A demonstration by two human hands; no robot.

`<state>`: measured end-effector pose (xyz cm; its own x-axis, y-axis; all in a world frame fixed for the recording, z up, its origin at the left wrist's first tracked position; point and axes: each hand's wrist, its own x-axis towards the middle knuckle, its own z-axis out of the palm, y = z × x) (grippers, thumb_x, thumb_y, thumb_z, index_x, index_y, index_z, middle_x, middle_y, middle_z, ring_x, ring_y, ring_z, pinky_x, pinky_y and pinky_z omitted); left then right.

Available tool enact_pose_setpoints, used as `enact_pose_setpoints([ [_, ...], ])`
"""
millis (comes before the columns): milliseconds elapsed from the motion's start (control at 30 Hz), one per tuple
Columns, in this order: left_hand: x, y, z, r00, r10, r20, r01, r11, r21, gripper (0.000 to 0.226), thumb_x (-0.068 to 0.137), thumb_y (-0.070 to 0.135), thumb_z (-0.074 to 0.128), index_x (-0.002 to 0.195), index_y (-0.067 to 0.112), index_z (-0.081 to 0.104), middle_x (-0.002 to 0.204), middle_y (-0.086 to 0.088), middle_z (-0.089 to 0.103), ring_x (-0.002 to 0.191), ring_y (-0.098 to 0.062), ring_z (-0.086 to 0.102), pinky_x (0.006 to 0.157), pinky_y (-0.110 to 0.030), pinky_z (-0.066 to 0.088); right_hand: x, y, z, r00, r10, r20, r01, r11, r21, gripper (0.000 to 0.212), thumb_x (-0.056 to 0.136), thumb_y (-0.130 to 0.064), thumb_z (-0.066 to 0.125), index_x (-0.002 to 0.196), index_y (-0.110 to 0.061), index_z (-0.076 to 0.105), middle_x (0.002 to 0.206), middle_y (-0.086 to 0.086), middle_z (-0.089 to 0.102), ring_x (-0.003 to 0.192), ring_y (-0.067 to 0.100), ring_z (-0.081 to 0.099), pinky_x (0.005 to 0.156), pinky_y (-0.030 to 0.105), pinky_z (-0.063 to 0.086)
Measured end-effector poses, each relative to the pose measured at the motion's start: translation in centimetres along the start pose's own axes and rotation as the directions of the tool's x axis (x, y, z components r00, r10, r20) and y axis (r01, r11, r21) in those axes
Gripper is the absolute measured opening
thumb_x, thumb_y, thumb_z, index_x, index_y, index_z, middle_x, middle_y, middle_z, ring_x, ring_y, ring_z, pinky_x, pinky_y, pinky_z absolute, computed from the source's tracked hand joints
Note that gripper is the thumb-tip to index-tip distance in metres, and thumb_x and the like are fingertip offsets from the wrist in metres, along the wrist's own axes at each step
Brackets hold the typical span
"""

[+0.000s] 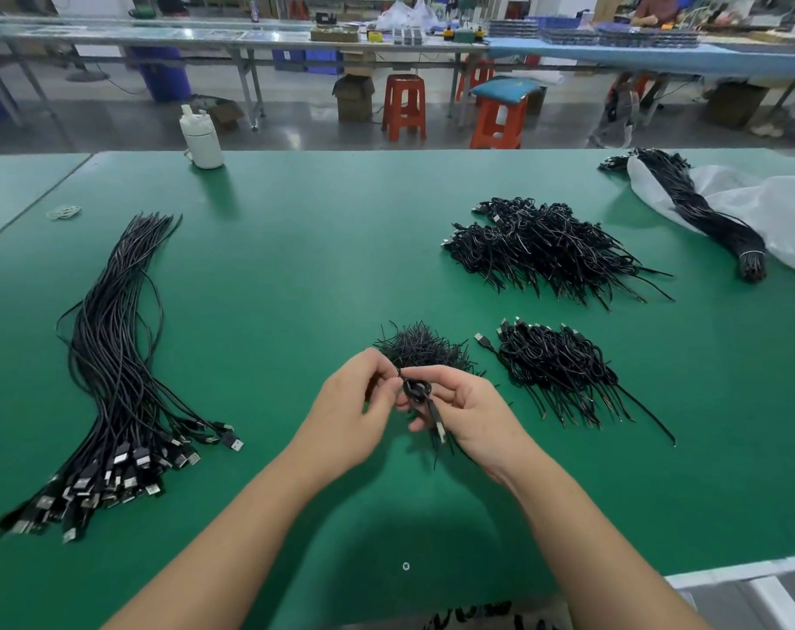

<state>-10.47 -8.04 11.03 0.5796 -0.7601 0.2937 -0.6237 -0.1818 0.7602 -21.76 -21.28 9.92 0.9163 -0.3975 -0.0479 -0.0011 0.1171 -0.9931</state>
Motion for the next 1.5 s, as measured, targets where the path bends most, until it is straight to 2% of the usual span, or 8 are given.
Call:
enact_pose_setpoints([
  [267,-0.2,0.0,0.4,0.978,0.204,0.037,-0.208,0.965,0.160,0.012,0.095,0.011,0.059,0.088,0.019,0.053,0.083,0.011,0.050,0.075,-0.006,0.043,0.072,-0.020,0.036,0.0,0.2,-0.9,0.997,-0.073,-0.031,0.054,0.909,-0.414,0.032,0.102,-0.024,0.052,0.071,-0.025,0.061,0.061,-0.003,0.056,0.056,0.009,0.055,0.060,0.021,0.046],
  [500,0.3,-1.3,1.6,0.771,0.620,0.144,-0.590,0.612,0.527,0.023,0.076,-0.009,0.058,0.089,0.010,0.060,0.087,-0.005,0.059,0.073,-0.027,0.049,0.067,-0.036,0.040,-0.2,1.1,-1.9,0.982,0.155,0.109,-0.141,0.982,-0.126,0.035,0.104,-0.031,0.046,0.072,-0.020,0.058,0.061,-0.003,0.055,0.054,0.015,0.048,0.054,0.028,0.041],
  [633,0.6,-2.4,2.4,0.730,0.677,0.095,-0.616,0.591,0.520,0.039,0.070,-0.012,0.059,0.100,0.012,0.055,0.094,-0.006,0.060,0.078,-0.025,0.050,0.069,-0.033,0.039,-0.1,0.9,-2.8,0.967,0.193,0.164,-0.169,0.975,-0.147,0.034,0.106,-0.027,0.042,0.076,-0.015,0.055,0.063,-0.002,0.055,0.051,0.014,0.048,0.052,0.028,0.040],
  [767,1.0,-4.1,3.7,0.790,0.613,0.003,-0.533,0.685,0.497,0.016,0.090,0.007,0.065,0.104,0.014,0.061,0.100,-0.006,0.060,0.083,-0.022,0.051,0.073,-0.034,0.044,0.3,0.2,-3.3,0.969,0.241,0.061,-0.219,0.943,-0.252,0.040,0.105,-0.030,0.046,0.089,0.004,0.058,0.059,0.003,0.052,0.046,0.013,0.045,0.046,0.023,0.039],
  [867,1.5,-6.3,4.2,0.904,0.419,-0.087,-0.330,0.813,0.480,0.024,0.099,0.029,0.053,0.111,0.012,0.064,0.108,-0.007,0.061,0.091,-0.022,0.055,0.083,-0.034,0.045,1.1,-0.9,-4.7,0.969,0.234,-0.080,-0.245,0.866,-0.435,0.039,0.102,-0.035,0.048,0.080,-0.004,0.056,0.056,-0.004,0.051,0.046,0.010,0.042,0.046,0.020,0.037],
  [1133,1.2,-13.6,3.2,0.976,-0.130,-0.174,0.213,0.737,0.641,0.017,0.090,0.016,0.060,0.105,0.008,0.064,0.109,-0.010,0.061,0.100,-0.031,0.055,0.081,-0.043,0.043,3.7,-3.9,-14.2,0.884,-0.060,-0.463,-0.421,0.326,-0.847,0.050,0.099,-0.049,0.048,0.063,-0.013,0.055,0.056,0.003,0.056,0.050,0.019,0.048,0.051,0.026,0.040],
  [1433,1.0,-14.7,3.8,0.978,-0.096,-0.186,0.200,0.687,0.699,0.016,0.084,0.015,0.062,0.099,0.010,0.066,0.101,-0.005,0.064,0.096,-0.027,0.053,0.078,-0.039,0.043,7.0,-3.3,-20.4,0.766,0.042,-0.641,-0.640,0.135,-0.756,0.051,0.099,-0.051,0.048,0.091,-0.005,0.070,0.072,0.011,0.067,0.062,0.026,0.057,0.057,0.028,0.044],
  [1500,1.0,-14.7,3.9,0.978,-0.098,-0.184,0.200,0.690,0.696,0.017,0.083,0.014,0.063,0.099,0.010,0.067,0.100,-0.005,0.064,0.096,-0.027,0.053,0.078,-0.039,0.043,7.5,-2.6,-20.5,0.746,0.019,-0.666,-0.664,0.093,-0.742,0.052,0.098,-0.052,0.049,0.077,-0.007,0.064,0.069,0.009,0.062,0.060,0.025,0.055,0.054,0.025,0.039],
])
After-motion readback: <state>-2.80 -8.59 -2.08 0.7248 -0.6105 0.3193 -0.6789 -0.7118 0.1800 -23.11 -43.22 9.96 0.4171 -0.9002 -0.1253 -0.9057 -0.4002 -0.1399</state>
